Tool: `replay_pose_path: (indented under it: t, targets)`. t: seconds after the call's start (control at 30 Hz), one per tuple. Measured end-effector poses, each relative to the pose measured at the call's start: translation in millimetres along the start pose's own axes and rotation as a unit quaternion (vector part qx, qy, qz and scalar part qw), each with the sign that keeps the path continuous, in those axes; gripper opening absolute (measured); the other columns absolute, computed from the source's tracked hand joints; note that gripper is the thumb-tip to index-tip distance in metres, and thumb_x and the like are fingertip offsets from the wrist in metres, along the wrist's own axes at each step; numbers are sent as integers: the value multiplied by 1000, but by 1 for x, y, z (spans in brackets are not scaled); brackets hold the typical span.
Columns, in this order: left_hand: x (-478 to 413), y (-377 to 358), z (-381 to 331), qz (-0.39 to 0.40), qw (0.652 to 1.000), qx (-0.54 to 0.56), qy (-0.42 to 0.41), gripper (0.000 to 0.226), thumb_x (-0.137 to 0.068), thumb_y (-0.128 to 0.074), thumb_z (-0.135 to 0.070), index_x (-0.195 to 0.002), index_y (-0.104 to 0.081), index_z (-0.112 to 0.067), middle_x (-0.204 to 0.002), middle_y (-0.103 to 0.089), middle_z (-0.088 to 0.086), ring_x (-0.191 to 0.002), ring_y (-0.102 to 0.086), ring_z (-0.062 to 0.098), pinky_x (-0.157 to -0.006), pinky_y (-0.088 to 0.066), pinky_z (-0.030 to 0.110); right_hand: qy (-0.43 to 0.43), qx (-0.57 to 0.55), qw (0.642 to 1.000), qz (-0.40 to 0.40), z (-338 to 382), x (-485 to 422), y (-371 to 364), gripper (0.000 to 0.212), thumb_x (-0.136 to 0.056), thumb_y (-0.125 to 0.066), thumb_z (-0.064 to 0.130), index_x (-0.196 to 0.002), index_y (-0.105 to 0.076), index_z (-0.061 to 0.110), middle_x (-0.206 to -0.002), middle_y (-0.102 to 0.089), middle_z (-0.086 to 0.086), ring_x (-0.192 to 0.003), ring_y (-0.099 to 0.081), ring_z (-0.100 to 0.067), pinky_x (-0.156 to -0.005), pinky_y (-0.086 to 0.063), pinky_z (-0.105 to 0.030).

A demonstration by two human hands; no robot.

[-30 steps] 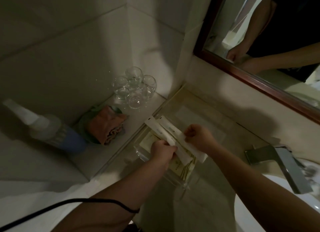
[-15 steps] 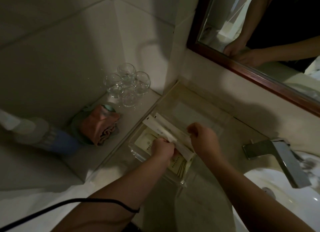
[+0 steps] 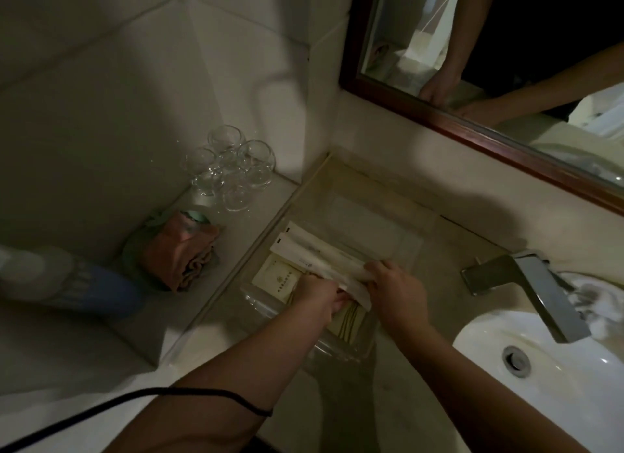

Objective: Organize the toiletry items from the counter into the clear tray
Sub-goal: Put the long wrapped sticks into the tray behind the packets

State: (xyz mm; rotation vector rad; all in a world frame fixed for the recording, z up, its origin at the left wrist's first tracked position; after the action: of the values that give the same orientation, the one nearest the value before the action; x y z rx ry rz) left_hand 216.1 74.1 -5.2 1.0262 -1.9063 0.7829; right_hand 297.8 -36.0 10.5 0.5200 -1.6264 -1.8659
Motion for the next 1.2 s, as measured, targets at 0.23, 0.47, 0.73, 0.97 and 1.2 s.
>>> replay_pose_path:
  t: [0.23, 0.47, 0.73, 0.97, 1.2]
  targets:
    - [9, 3, -9, 2, 994, -105, -7, 28, -94, -47, -2, -119, -54, 8, -84, -70, 17, -60, -70, 19, -45, -55, 27, 4, 18, 1000, -6, -2, -2, 0, 20, -89, -59, 30, -105, -71, 29, -101, -70, 4, -82, -69, -23, -61, -47, -28]
    - [27, 20, -28, -19, 803, -543, -245, 21, -95, -44, -23, -93, -61, -10, -86, -68, 8, -74, -66, 23, -62, -55, 34, -21, -3, 1000, 3, -4, -6, 6, 22, -94, -51, 33, -105, -70, 30, -99, -68, 5, -78, -67, -17, -54, -37, -25]
    - [9, 28, -11, 11, 539, -726, -426, 51, -87, -51, -15, -138, -44, -17, -150, -29, 15, -138, -25, 31, -107, -37, 44, 2, -33, 999, -10, -5, -5, 4, 22, -91, -57, 28, -109, -69, 25, -104, -67, 2, -78, -66, -21, -56, -43, -27]
    - [9, 29, -14, -21, 591, -702, -397, 44, -89, -48, -6, -132, -45, -13, -143, -36, 12, -128, -41, 30, -95, -48, 42, 40, -20, 999, 2, -4, -1, -2, 28, -89, -59, 20, -116, -68, 22, -109, -69, 0, -95, -60, -24, -74, -50, -35]
    - [-6, 29, -18, -75, 587, -663, -458, 21, -94, -47, -16, -111, -60, -13, -119, -54, 7, -110, -51, 25, -74, -42, 34, 71, -22, 996, 52, -8, 5, 3, 38, -90, -52, 13, -126, -62, 19, -126, -64, -3, -111, -59, -24, -91, -48, -35]
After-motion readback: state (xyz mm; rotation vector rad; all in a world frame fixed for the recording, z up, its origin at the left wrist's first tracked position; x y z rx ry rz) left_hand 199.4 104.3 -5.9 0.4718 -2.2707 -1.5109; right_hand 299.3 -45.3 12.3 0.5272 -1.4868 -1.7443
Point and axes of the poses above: each hand's wrist, its own x-axis away from the middle knuckle, its own y-axis out of the back of the hand, z = x × y, the point moved 1 cm from there along -x, towards the middle knuckle
